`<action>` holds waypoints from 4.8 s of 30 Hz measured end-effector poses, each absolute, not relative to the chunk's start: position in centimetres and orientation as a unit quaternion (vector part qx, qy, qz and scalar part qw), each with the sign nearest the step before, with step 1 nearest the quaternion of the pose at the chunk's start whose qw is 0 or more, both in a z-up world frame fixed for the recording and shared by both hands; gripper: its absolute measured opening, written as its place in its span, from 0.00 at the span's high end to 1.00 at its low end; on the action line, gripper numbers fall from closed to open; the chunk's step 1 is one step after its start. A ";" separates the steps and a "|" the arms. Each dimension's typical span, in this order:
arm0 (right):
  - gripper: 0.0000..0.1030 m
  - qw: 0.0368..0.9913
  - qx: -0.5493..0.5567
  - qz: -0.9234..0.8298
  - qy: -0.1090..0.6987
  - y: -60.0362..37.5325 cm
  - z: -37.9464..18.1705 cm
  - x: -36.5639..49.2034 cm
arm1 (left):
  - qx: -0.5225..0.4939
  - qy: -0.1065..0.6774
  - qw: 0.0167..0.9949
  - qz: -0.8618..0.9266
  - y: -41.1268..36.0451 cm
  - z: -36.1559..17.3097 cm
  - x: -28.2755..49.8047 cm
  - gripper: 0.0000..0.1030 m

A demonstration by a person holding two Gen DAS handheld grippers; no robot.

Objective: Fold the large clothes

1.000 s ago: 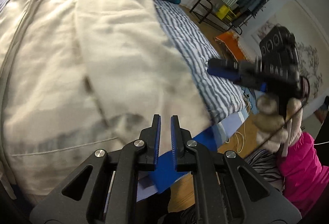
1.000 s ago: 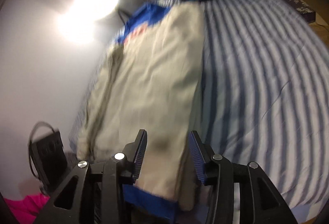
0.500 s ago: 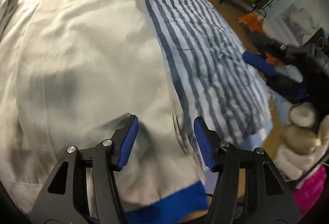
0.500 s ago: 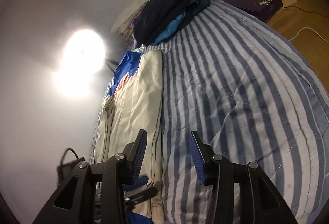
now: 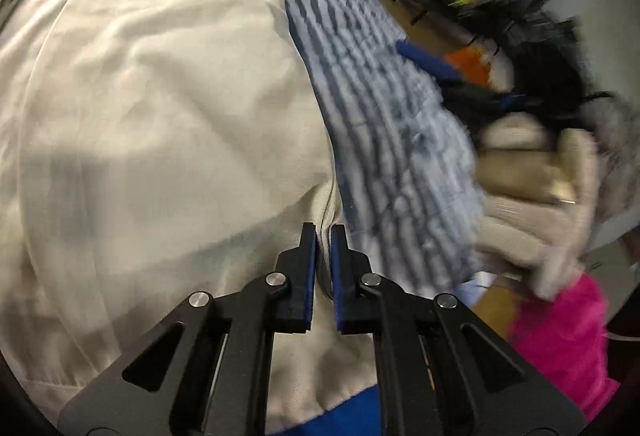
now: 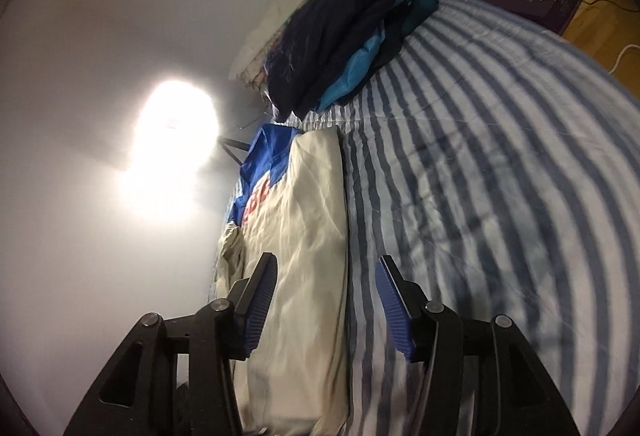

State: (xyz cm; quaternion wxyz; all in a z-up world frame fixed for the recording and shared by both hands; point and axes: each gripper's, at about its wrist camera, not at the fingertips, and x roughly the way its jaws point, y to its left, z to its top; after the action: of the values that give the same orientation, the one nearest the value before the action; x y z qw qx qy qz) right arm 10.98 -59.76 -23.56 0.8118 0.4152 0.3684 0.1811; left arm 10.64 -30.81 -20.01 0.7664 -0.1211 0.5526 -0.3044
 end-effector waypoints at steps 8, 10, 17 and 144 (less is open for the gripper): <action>0.45 0.790 0.420 0.190 0.404 -56.0 -25.4 18.5 | -0.174 0.529 0.765 -0.323 -27.5 -17.5 9.5 0.96; 0.46 0.790 0.411 0.189 0.414 -54.7 -25.5 20.1 | -0.173 0.527 0.766 -0.326 -27.0 -17.2 9.4 0.96; 0.94 0.802 0.362 0.167 0.445 -51.1 -24.6 23.2 | -0.194 0.523 0.759 -0.335 -26.6 -17.4 10.4 0.96; 0.74 0.813 -0.025 0.241 0.528 -29.8 -23.7 -5.5 | -0.171 0.504 0.824 -0.197 -0.3 -22.2 2.6 0.92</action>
State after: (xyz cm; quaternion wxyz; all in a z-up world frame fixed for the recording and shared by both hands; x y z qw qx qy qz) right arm -5.54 -29.79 -23.68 0.8135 -0.0250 0.5285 0.2415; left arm 2.56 -0.32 -22.16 0.8238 -0.1708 0.5035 -0.1966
